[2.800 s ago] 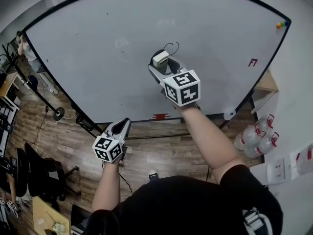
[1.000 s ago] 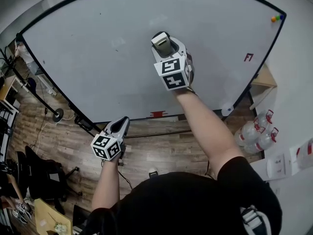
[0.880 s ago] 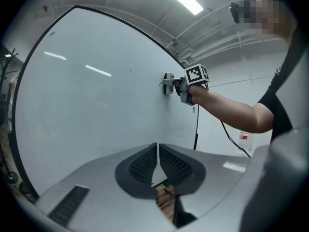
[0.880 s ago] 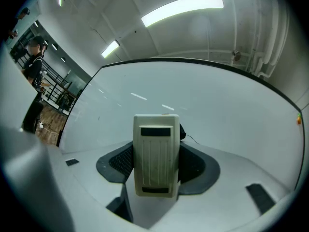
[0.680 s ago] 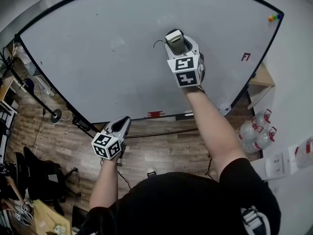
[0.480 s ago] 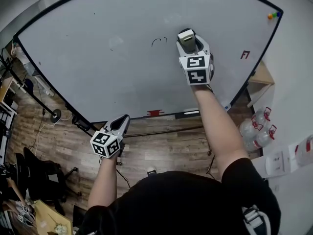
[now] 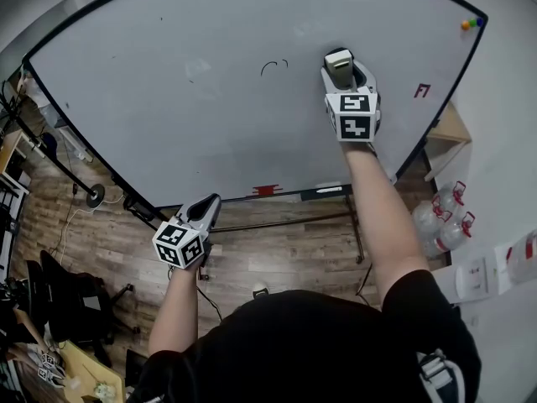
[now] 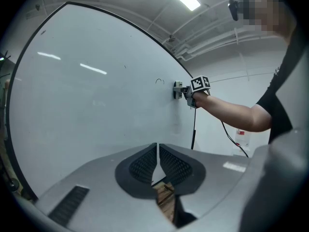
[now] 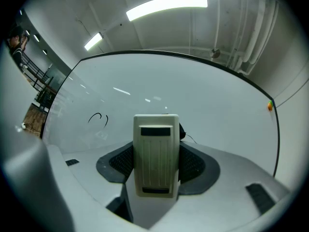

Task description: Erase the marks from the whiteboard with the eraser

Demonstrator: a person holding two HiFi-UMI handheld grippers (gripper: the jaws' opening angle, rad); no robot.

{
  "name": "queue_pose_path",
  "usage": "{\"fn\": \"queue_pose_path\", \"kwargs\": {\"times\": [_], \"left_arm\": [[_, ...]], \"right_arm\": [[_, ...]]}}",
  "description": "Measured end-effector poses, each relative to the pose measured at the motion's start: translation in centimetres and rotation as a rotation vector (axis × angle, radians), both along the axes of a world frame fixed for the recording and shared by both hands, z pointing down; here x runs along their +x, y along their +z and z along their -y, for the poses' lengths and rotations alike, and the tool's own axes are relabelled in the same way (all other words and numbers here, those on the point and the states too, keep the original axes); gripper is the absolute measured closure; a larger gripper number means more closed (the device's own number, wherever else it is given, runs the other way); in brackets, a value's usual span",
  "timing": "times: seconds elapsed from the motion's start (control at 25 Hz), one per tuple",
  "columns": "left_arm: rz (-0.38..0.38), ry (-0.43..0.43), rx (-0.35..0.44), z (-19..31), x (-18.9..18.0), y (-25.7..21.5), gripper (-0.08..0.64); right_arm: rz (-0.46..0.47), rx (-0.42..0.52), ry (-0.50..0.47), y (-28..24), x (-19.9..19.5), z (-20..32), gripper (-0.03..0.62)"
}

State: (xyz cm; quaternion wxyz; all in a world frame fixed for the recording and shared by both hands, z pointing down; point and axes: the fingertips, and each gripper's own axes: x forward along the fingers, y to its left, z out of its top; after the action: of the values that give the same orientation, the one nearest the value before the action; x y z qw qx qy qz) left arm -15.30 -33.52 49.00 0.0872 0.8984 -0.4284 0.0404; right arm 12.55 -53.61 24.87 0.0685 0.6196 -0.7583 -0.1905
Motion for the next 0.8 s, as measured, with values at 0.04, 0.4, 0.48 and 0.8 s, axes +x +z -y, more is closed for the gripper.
{"fn": "queue_pose_path", "kwargs": {"times": [0.04, 0.4, 0.48, 0.8], "left_arm": [[0.000, 0.000, -0.001, -0.1, -0.1, 0.0, 0.533], [-0.009, -0.018, -0.004, -0.2, -0.9, 0.4, 0.533], [-0.011, -0.019, -0.006, -0.2, -0.8, 0.5, 0.533], [-0.024, -0.042, -0.004, -0.6, -1.7, 0.7, 0.533]], "right_arm": [[0.002, 0.007, -0.001, -0.1, 0.0, 0.0, 0.347], [0.010, -0.002, -0.018, -0.4, -0.8, 0.2, 0.348], [0.007, 0.000, -0.032, -0.6, -1.5, 0.1, 0.348], [-0.030, 0.003, -0.103, -1.4, -6.6, -0.5, 0.348]]}}
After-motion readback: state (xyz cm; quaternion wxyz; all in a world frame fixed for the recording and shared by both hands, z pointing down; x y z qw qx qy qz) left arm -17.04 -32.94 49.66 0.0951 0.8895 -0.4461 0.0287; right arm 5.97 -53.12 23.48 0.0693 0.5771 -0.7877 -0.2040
